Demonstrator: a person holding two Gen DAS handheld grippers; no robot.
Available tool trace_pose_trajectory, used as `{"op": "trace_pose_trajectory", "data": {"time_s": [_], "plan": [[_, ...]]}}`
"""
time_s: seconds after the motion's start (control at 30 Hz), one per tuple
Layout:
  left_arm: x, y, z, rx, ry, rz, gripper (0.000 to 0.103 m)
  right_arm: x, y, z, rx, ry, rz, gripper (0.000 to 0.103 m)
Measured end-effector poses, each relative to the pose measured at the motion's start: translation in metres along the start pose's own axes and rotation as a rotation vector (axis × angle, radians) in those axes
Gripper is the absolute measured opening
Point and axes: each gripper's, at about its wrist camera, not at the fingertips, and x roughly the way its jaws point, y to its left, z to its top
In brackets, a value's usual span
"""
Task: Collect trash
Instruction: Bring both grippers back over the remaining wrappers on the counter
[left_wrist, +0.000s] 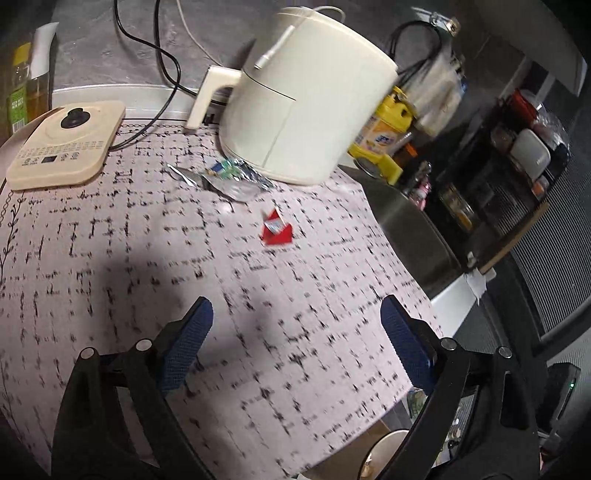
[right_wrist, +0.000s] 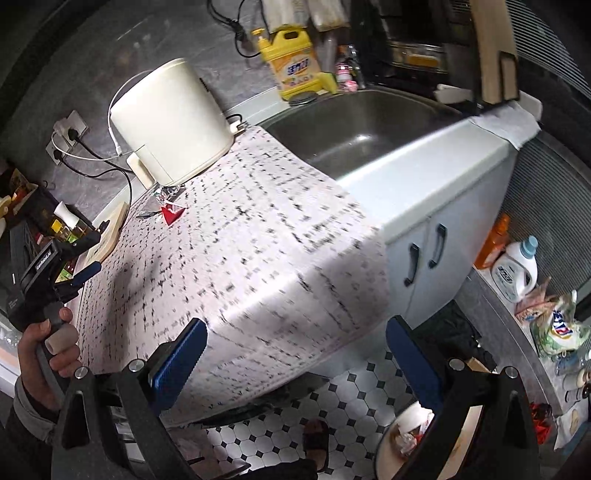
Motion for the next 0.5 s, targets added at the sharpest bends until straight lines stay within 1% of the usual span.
{"op": "trace_pose_trajectory", "data": {"time_s": [0.17, 0.3, 0.47, 0.5], "plan": [[0.011, 0.022, 0.023, -0.017, -0.002, -0.007, 0.084, 0.023, 0.034, 0.019, -0.023, -0.002, 0.0, 0.092], [0.02, 0.037, 0.04, -0.009, 0.0, -0.009, 0.079, 0.041, 0.062, 0.033, -0.041, -0.01, 0.005, 0.091], [0.032, 0.055, 0.059, -0.012, 0.003, -0.017, 0.075, 0.07, 0.098, 0.049, -0.079, 0.0, 0.015, 0.086], [0.033, 0.058, 0.062, -0.015, 0.004, -0.02, 0.072, 0.076, 0.105, 0.052, -0.088, 0.003, 0.019, 0.085]]}}
